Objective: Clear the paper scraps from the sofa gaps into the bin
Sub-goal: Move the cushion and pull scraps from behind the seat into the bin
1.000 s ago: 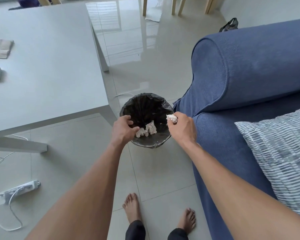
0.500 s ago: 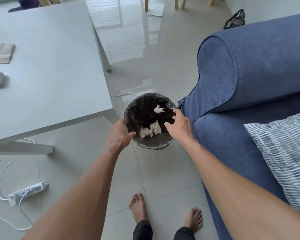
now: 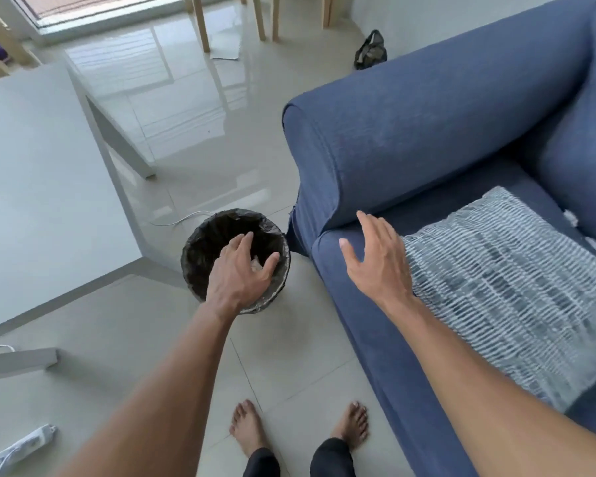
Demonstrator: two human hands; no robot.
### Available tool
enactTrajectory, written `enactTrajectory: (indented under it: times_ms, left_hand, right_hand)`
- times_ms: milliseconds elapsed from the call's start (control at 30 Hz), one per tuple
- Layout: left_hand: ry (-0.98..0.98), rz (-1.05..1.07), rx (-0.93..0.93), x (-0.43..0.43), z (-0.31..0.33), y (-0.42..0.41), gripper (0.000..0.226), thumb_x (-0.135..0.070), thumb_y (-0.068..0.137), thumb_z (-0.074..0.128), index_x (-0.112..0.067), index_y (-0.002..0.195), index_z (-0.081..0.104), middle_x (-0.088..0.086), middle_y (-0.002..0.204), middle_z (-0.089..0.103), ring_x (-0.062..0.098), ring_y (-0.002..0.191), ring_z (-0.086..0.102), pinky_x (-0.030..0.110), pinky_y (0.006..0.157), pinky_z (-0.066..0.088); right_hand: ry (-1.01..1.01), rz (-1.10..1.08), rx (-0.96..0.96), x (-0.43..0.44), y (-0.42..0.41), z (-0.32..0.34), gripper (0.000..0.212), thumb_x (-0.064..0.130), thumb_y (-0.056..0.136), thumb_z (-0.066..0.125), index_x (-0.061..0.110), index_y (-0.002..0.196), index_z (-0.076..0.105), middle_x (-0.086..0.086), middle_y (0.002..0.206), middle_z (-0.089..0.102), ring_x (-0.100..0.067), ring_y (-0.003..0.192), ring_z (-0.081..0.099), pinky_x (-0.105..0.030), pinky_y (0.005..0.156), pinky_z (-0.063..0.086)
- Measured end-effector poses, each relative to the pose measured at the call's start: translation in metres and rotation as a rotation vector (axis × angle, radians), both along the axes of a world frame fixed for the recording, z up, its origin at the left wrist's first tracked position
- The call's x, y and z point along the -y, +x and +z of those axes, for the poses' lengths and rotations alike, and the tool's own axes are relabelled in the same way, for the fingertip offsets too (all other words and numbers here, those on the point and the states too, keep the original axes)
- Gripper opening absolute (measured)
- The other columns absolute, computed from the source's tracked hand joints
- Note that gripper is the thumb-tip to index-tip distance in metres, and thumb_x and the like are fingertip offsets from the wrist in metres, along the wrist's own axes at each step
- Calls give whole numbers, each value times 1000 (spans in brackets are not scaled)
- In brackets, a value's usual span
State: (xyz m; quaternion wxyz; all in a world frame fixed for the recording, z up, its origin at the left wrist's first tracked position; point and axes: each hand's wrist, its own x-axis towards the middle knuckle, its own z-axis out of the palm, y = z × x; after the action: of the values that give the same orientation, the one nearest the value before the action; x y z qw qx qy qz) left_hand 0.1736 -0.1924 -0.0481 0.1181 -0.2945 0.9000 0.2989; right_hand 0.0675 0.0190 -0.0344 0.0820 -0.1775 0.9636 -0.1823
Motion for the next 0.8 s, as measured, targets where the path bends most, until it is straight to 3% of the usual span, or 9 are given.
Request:
enactTrajectory:
  times_ms: [167,333,567,800]
  left_hand:
    - [-42,-303,-75,-89,37,-46,78,-61,98,43,-16,160,28,9,167,28,25,152,30,38,123,27]
    - [-106,-553,-213,-168,51,-117,78,-60,101,37,-21,164,13,6,171,11,24,156,20,35,125,17]
    - [-151,-674,-196,-250,51,-194,76,-61,102,30,-22,164,10,5,171,9,23,157,17,38,127,15]
    - [-127,-722,-253,-326,47,-269,72,-56,103,36,-11,160,27,14,166,27,28,152,29,42,124,25]
  right_hand:
    - [62,-182,-74,-91,-35,46,71,50,97,50,10,153,37,-17,156,38,-34,148,27,-48,120,23]
    - [77,-346,-69,-172,-77,48,78,58,95,46,13,156,30,-18,159,31,-35,150,22,-53,121,18]
    - [141,-513,95,-294,-85,24,90,75,91,27,22,161,5,-14,167,9,-33,154,3,-52,124,3]
    - [110,-724,129,-371,-125,5,88,74,92,17,18,160,10,-14,165,18,-31,154,8,-51,124,4]
